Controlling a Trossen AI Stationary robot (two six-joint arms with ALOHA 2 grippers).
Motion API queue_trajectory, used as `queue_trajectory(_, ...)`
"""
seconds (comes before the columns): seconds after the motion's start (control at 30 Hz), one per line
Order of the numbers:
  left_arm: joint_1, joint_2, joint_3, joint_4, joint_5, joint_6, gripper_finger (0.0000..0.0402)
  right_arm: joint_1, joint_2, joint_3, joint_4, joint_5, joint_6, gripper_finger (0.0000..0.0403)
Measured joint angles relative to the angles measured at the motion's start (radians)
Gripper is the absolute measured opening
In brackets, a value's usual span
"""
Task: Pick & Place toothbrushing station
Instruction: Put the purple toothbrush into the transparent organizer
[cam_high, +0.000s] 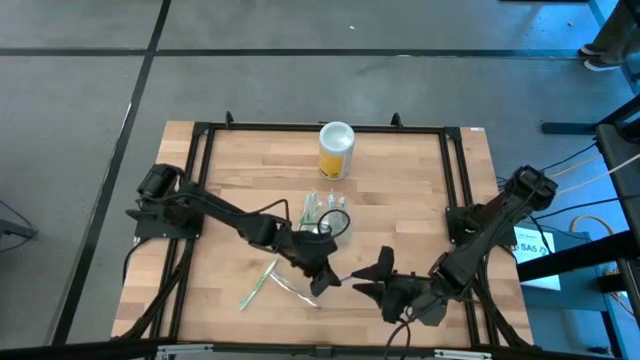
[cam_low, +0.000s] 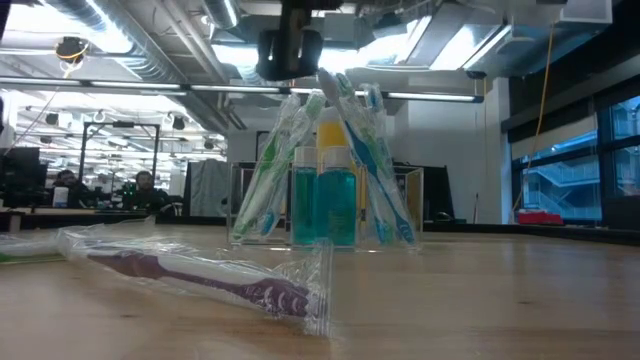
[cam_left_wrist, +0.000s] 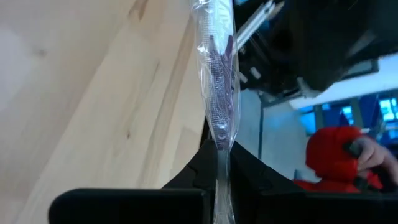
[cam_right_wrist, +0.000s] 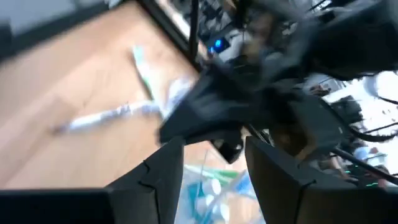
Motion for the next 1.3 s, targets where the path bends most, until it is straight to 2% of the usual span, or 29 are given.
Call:
queue_trajectory(0.2, 0.047, -0.001, 0.000, 0.038, 0.000, 0.010, 0.0016, 0.000, 0.063, 0.000, -0.014, 0.031, -0.089, 0.0157)
queue_trajectory(0.37, 0.072, -0.001, 0.000, 0.038, 0.010, 0.018, 0.0016, 0.008, 0.107, 0.000, -0.016, 0.228, -0.143, 0.0143)
queue_trajectory(0.43, 0.079, -0.001, 0.000, 0.039, 0.013, 0.019, 0.0016, 0.008, 0.116, 0.000, -0.018, 0.271, -0.150, 0.0139)
queue_trajectory(0.8, 0.095, -0.004, 0.000, 0.037, 0.092, 0.034, 0.0017, 0.009, 0.119, 0.000, -0.084, 0.265, -0.106, 0.0116)
queue_trajectory(1.17, 0.094, -0.006, 0.000, 0.037, 0.121, 0.047, 0.0017, -0.013, 0.119, 0.000, -0.113, 0.263, -0.098, 0.0125)
queue_trajectory(1.3, 0.094, -0.006, 0.000, 0.037, 0.121, 0.049, 0.0017, -0.024, 0.119, 0.000, -0.132, 0.219, -0.105, 0.0097)
